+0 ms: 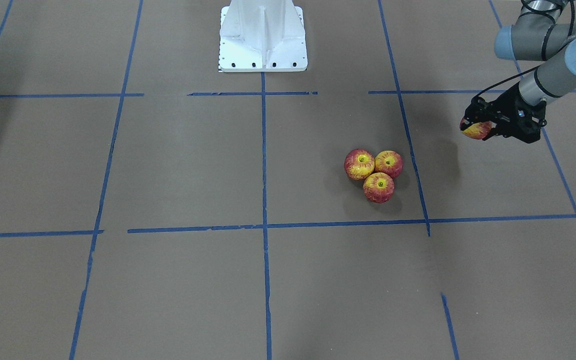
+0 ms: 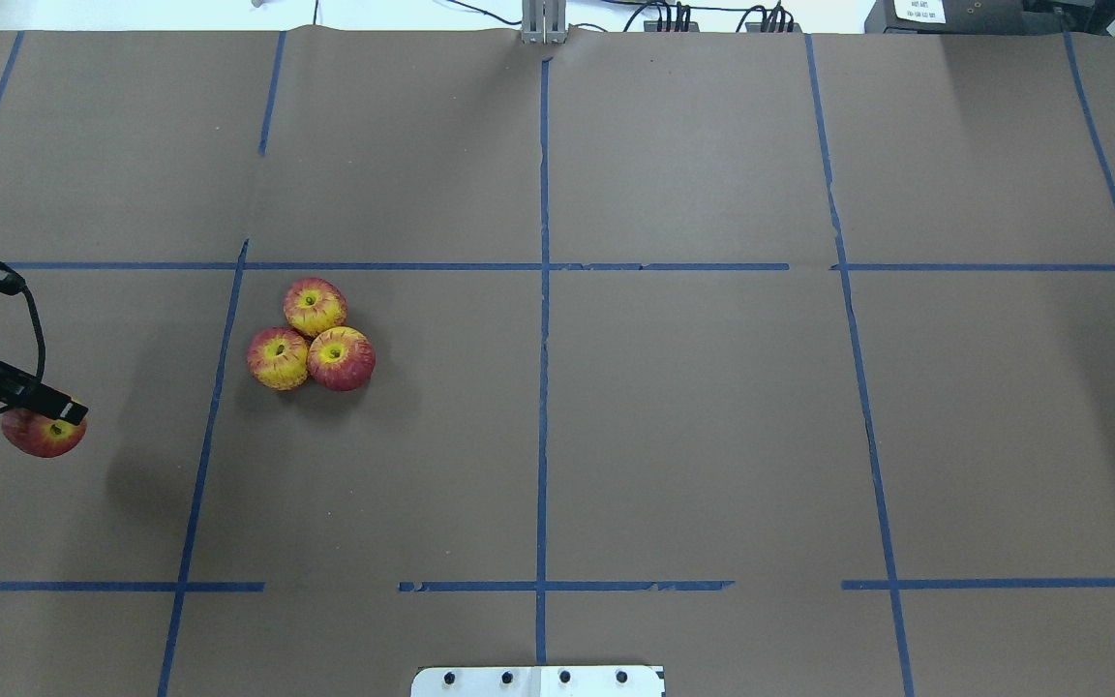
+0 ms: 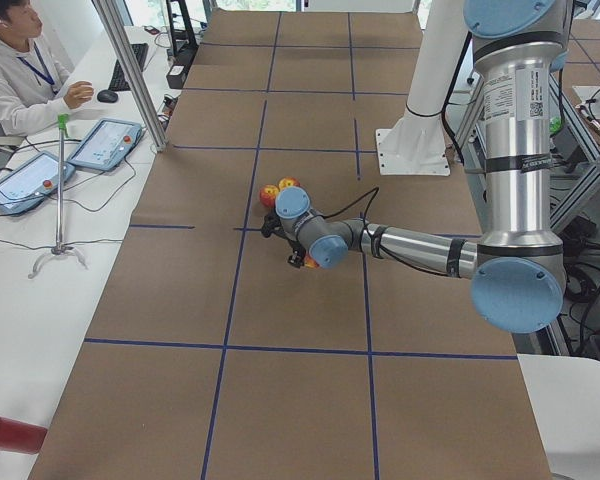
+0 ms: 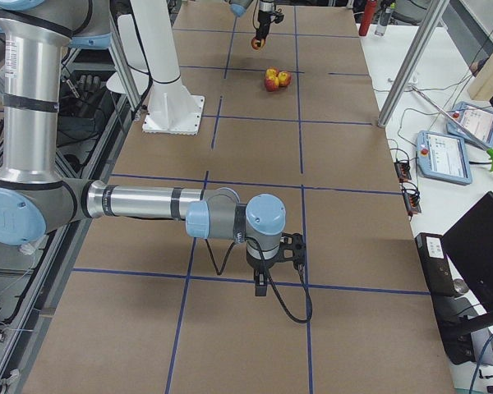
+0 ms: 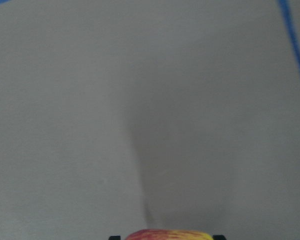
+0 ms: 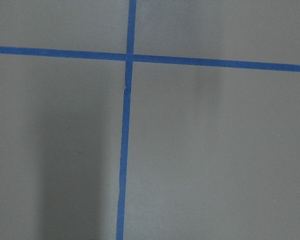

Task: Stack apples
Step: 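Lift the apple with the left gripper and carry it toward the three-apple cluster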

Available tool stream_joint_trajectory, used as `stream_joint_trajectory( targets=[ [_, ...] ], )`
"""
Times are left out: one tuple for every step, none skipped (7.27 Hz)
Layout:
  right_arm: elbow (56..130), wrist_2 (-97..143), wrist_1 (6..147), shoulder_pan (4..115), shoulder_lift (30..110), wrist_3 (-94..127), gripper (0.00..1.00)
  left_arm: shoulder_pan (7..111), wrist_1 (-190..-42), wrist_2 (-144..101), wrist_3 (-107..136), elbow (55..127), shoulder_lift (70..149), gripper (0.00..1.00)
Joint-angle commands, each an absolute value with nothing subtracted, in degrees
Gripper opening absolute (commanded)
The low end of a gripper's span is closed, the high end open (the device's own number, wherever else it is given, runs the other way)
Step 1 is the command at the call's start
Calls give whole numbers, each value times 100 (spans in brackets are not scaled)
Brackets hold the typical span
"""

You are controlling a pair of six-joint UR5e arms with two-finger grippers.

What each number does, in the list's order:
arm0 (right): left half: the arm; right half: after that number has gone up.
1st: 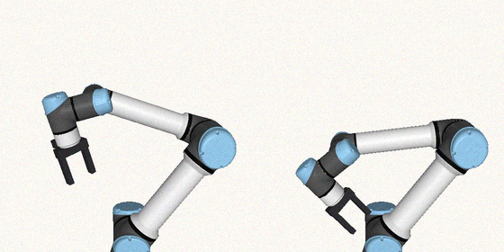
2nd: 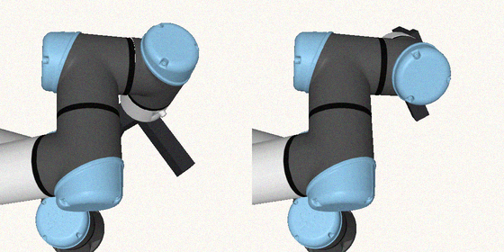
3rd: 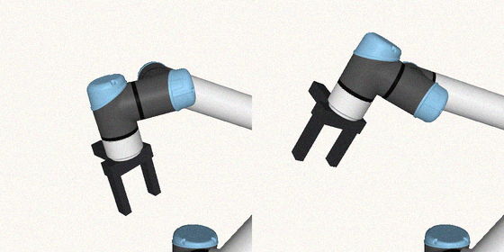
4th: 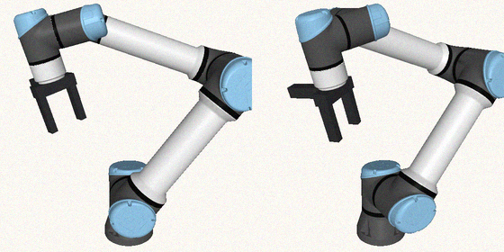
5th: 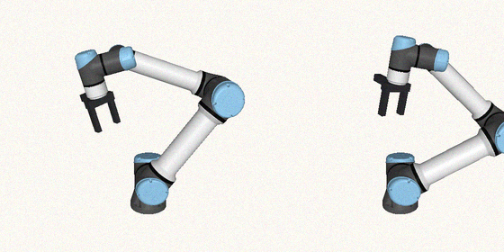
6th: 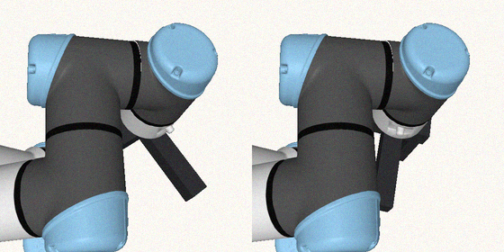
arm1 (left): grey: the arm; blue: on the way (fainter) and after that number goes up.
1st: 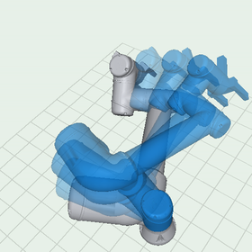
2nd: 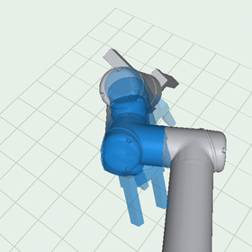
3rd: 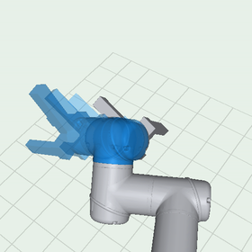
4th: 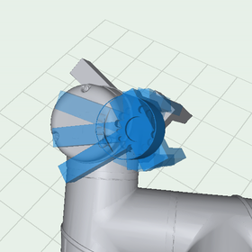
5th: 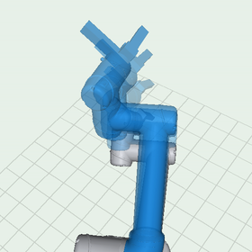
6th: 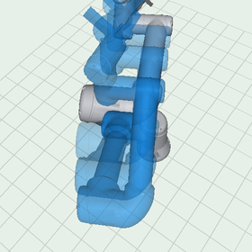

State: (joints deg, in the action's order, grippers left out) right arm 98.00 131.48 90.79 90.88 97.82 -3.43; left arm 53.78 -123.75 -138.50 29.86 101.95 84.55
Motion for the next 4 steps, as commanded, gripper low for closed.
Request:
stream_joint_trajectory(
  targets=[
    [9800,13148,9079,9088,9782,-343,100,5353,-12410,-14562,3766,10310,9022,0],
    [9800,13148,9079,9088,9782,-343,100,5344,-12410,-14555,4649,10292,9618,0],
    [9800,13148,9079,9088,9782,-343,100,5335,-12393,-14485,5459,10040,10329,0],
    [9800,13148,9079,9088,9782,-343,100,5318,-12375,-14415,5693,9828,10710,0]
  ],
)
